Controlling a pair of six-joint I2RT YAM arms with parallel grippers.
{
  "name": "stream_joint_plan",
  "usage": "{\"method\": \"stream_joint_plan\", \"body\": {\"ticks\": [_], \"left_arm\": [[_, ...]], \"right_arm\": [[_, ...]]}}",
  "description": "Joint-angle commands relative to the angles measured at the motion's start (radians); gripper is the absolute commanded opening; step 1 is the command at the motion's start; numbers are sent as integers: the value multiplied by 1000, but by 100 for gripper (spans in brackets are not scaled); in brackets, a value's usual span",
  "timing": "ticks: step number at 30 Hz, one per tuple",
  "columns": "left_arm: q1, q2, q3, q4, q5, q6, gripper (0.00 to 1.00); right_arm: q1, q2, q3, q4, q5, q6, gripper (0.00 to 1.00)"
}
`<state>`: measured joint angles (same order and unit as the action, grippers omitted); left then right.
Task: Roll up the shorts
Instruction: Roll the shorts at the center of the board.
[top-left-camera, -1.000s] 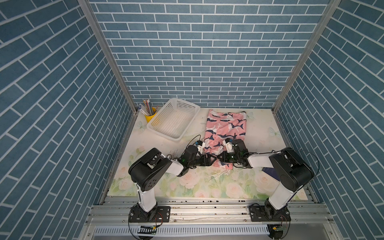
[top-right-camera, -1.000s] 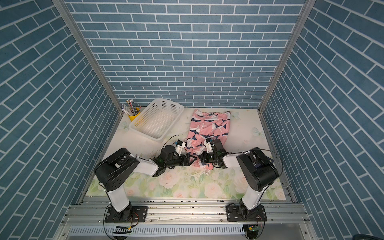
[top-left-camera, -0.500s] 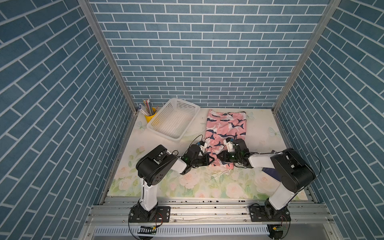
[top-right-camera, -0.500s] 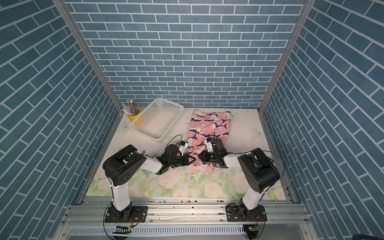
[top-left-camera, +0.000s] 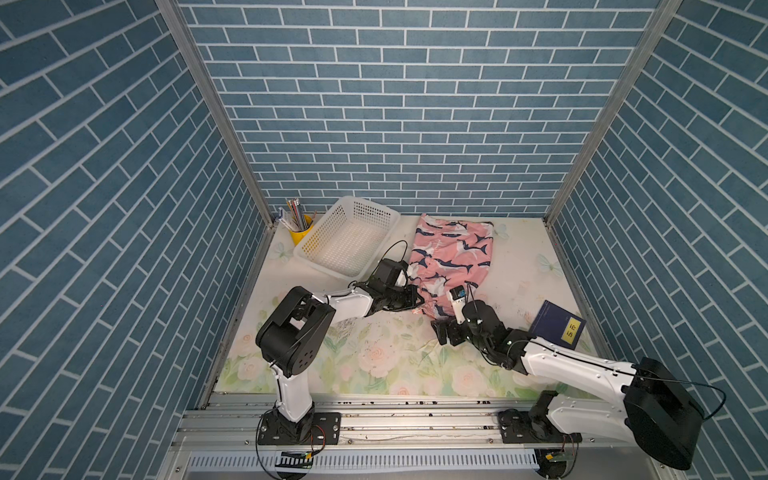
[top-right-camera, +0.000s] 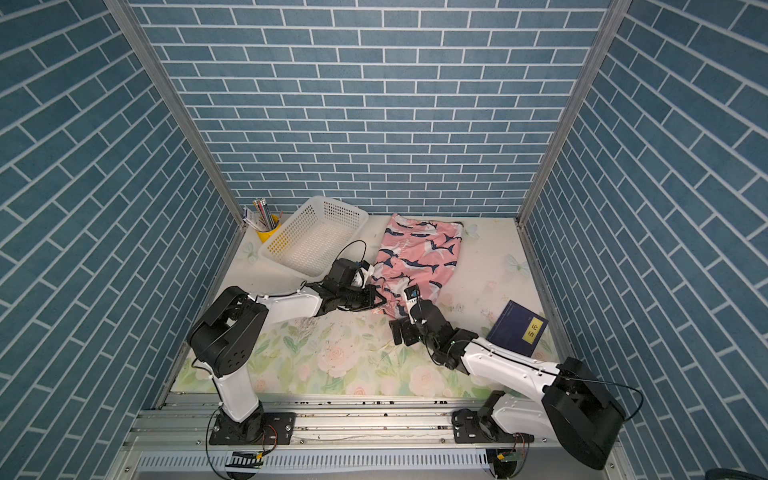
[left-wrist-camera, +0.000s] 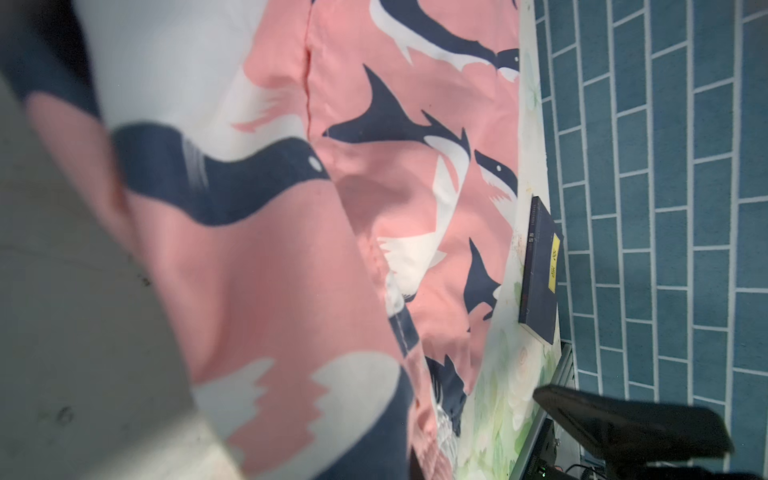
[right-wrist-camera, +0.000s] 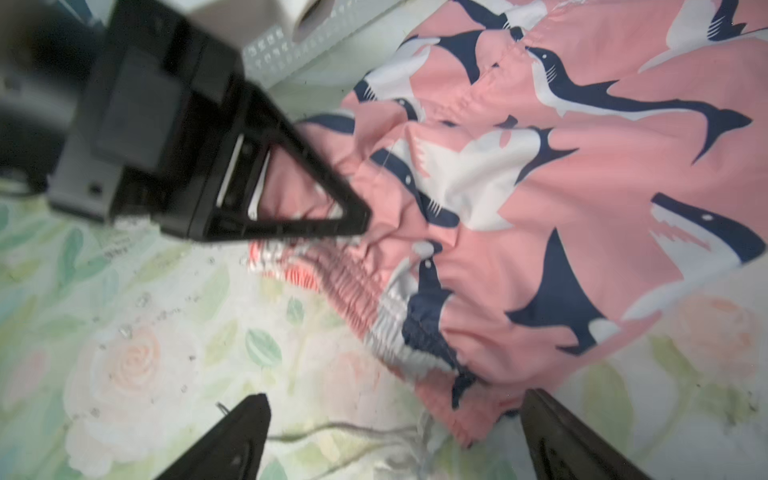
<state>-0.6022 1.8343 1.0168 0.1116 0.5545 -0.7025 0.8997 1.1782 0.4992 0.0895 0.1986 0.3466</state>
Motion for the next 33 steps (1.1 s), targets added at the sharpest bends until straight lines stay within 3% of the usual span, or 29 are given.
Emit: {"method": "stream_joint_plan", "body": {"ticks": [1, 7, 11, 18, 22, 27, 30, 33], "left_arm": [[10, 3, 22, -93, 48, 16, 0], [12, -5, 25, -78, 75, -10, 0], [15, -9, 23, -69, 88, -21, 0], [21, -24, -6, -38, 115, -48, 0], [43, -35, -31, -37, 130, -50, 0], [88, -55, -62, -44, 142, -44, 0], [108, -68, -79, -51, 152, -38, 0], [127, -64, -81, -94, 146, -9, 0]], "right_arm": [[66, 10, -15, 17, 245, -84, 100], [153, 207, 37, 91, 390, -164, 100], [170, 326, 71, 129, 422, -204, 99], [173, 466, 123, 149, 592, -242, 93], [170, 493, 131, 174, 624, -311, 70], [168, 456, 143, 145, 554, -350, 21], [167, 456, 175, 89, 503, -383, 2], [166, 440, 211, 7, 373, -410, 0]]}}
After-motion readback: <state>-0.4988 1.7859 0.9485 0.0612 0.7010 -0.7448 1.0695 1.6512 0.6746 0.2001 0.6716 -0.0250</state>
